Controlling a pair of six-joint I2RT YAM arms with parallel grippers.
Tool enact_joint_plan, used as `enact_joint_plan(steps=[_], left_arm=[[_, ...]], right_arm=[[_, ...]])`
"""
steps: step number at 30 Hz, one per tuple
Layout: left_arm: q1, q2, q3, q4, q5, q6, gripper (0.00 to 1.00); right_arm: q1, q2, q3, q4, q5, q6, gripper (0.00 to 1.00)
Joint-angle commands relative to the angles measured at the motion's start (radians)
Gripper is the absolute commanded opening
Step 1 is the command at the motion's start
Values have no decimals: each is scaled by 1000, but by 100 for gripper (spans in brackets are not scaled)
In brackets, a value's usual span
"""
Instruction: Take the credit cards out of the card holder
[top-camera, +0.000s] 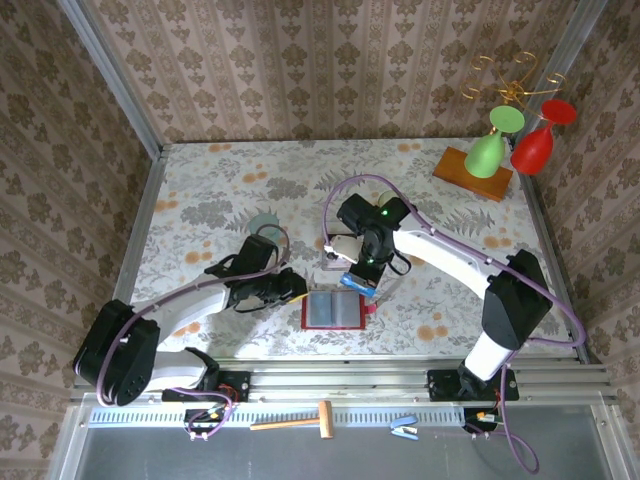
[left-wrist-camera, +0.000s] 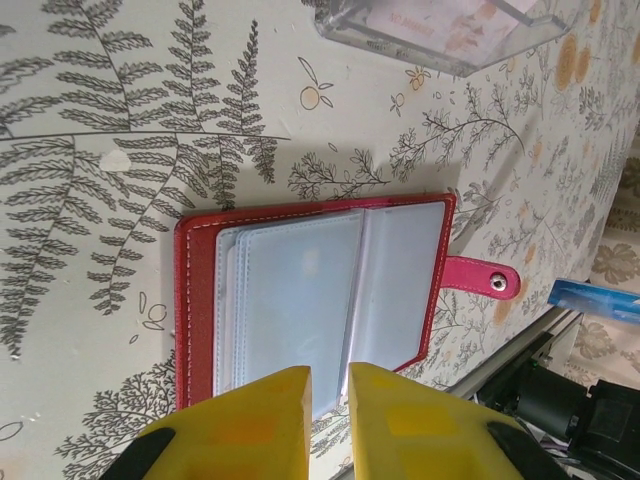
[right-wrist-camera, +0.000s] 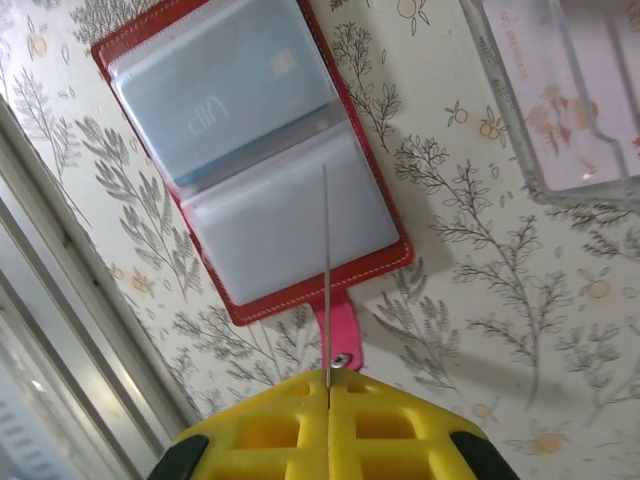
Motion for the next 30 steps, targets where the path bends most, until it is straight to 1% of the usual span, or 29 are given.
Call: enact_joint_plan(steps=[1,6,14,17,27,30], left_arm=[[18,-38,-21,-42,-6,25,19],[37,-68,-37,-55,-10,24,19],[82,-136,-78,-80,-36,7,20],[106,-151,-95,-85,-33,5,21],[139,-152,-117,-107,-19,6,21],[149,-152,-117,-122,-12,11,21]], right_arm=[[-4,26,59,-61,76,-170,0],[-39,76,166,-92,82,-253,0],[-102,231,408,-196,70,-370,0],[-126,296,519,-239,65,-404,0],[-176,545,899,-403,13,-483,0],[-190,629,1045,-459,3,-497,0]])
